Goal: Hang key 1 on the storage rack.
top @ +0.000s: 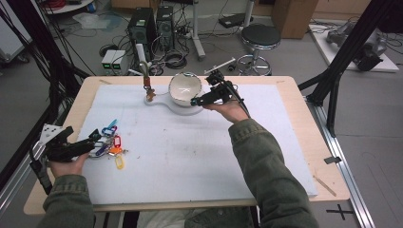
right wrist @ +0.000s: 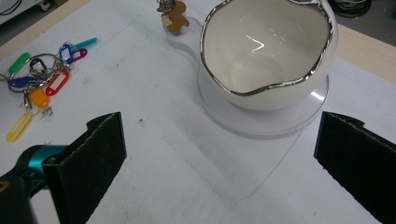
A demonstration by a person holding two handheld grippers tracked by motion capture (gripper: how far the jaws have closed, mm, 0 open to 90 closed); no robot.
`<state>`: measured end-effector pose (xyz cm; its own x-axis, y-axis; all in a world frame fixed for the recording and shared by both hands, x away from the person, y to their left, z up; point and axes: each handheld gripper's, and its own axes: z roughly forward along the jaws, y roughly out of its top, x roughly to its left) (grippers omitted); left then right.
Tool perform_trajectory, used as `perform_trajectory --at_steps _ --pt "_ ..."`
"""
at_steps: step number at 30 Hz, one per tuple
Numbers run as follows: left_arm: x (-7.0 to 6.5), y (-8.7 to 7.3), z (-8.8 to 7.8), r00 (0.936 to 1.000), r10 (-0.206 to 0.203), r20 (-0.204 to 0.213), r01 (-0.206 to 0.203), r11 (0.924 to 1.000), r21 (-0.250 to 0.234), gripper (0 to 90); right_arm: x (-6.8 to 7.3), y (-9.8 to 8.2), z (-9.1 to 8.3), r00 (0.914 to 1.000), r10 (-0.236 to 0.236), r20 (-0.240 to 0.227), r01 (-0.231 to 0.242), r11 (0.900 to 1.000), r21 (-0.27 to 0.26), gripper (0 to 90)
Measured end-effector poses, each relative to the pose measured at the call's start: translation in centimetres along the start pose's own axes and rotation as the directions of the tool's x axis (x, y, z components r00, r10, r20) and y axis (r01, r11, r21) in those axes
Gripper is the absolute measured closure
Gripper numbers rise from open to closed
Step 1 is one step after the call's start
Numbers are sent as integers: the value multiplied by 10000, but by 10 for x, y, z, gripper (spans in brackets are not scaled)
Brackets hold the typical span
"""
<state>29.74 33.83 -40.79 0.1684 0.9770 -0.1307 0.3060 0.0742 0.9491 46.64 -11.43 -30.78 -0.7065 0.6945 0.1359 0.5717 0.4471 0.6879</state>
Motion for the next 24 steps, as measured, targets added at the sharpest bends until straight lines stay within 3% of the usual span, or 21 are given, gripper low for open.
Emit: perform_trajectory --at_steps 16,24 --pt "-2 0 -1 10000 32 -6 -32 10000 39 17 -5 -44 -22 10000 -7 -27 5 9988 -500 14" --pt "-2 0 -1 10000 40 -4 -40 10000 54 17 -18 -71 -22 9992 397 49 -394 9979 -517 14"
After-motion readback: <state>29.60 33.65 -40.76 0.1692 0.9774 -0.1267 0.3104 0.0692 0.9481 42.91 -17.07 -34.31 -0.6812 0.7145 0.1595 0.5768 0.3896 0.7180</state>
